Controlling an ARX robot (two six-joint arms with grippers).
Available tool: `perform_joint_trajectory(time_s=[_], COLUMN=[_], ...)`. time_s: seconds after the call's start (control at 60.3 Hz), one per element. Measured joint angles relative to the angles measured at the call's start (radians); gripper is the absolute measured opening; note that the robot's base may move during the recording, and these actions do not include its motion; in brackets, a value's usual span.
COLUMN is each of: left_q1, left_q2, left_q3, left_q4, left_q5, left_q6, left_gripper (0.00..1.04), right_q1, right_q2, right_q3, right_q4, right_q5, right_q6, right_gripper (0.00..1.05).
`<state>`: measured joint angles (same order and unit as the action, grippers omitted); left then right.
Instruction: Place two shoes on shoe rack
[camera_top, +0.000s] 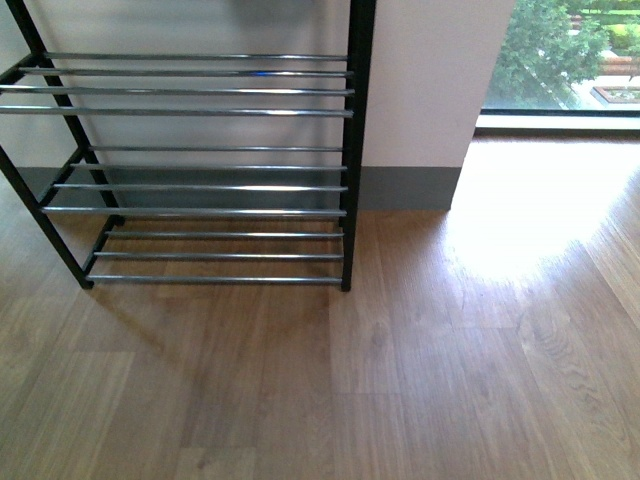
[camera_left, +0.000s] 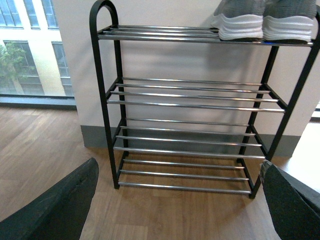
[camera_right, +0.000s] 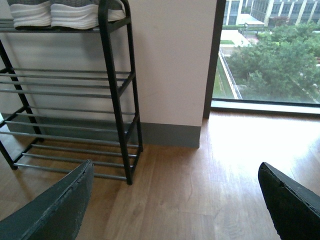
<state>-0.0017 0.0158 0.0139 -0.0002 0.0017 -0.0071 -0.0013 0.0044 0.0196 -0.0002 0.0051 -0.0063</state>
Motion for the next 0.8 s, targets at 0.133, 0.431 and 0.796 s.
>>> perform_joint_trajectory(time_s=[0.133,0.431,0.796], left_q1=[0.0,0.0,0.0], left_q2=[0.0,0.0,0.0], left_q3=[0.0,0.0,0.0], left_q4=[0.0,0.0,0.0], left_q5=[-0.001,-0.001,-0.002], left_q6=[0.0,0.0,0.0], left_gripper=[0.95,0.95,0.95], right_q1=[0.0,0.0,0.0], right_q2=[-0.001,0.0,0.0], right_q3=[0.0,0.0,0.0], right_q4=[0.0,0.0,0.0], right_q5=[-0.002,-0.005,-0.005], right_q6=[0.0,0.0,0.0], right_gripper=[0.95,0.95,0.95])
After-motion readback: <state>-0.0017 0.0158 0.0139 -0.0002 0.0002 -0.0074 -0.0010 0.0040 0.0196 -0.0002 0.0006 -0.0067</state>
